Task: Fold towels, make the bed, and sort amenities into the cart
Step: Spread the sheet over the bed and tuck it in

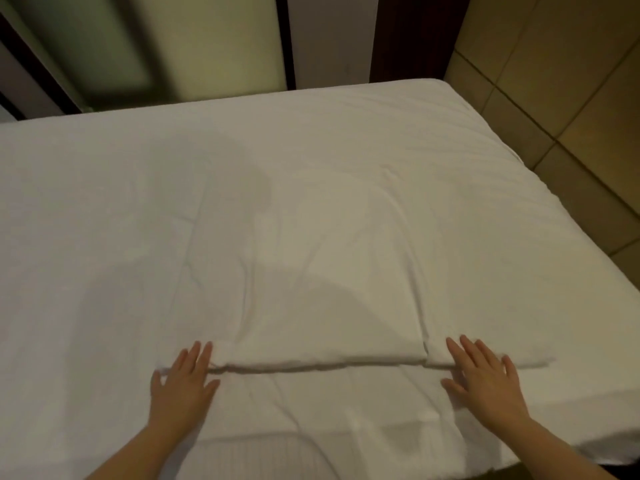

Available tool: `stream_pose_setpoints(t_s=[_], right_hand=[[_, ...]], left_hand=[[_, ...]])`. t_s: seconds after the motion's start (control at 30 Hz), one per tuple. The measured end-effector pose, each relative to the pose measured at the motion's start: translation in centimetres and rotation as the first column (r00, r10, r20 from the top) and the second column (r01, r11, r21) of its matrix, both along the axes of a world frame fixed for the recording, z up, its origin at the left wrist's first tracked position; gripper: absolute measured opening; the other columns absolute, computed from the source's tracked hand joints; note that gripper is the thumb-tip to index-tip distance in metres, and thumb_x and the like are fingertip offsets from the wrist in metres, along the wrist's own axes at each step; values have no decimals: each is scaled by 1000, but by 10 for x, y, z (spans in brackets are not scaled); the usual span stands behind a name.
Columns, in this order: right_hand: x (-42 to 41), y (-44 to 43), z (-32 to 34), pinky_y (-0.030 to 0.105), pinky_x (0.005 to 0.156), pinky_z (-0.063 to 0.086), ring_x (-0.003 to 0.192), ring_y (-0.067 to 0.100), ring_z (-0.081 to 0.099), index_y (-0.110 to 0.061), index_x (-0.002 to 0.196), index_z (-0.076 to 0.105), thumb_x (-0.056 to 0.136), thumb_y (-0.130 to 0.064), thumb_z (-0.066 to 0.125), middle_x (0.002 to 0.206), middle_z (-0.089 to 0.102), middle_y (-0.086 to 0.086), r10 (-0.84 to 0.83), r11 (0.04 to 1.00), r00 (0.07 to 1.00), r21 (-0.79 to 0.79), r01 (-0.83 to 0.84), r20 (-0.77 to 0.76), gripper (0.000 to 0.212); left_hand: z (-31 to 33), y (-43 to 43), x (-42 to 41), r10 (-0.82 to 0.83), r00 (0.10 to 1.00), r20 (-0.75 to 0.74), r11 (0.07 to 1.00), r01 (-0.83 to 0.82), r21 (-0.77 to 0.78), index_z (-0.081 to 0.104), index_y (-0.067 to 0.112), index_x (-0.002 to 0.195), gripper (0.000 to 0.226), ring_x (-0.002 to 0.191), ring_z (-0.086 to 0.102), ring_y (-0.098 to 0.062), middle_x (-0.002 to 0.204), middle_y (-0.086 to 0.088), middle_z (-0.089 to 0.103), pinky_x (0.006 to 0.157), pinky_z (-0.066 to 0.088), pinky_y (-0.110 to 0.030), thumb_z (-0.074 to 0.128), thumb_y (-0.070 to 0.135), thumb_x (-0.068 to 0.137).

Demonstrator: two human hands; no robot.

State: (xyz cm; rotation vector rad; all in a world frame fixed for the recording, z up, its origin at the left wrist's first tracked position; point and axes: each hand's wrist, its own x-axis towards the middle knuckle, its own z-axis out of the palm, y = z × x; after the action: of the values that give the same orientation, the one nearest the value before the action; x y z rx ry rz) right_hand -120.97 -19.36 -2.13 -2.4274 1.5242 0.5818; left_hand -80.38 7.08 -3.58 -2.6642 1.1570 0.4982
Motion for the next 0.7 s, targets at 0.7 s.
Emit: stream_pose_setpoints(t_s=[0.7], right_hand=[[65,-127,204,34,61,35,72,29,48,-13,114,52,97,-13,39,96,63,19,-41,923,890,-323,207,454,22]], left_hand=[[199,-100,47,120,990,71,846,-64,-529,57,7,112,26,95,58,-40,108,-23,62,76,41,-38,38,5,94]])
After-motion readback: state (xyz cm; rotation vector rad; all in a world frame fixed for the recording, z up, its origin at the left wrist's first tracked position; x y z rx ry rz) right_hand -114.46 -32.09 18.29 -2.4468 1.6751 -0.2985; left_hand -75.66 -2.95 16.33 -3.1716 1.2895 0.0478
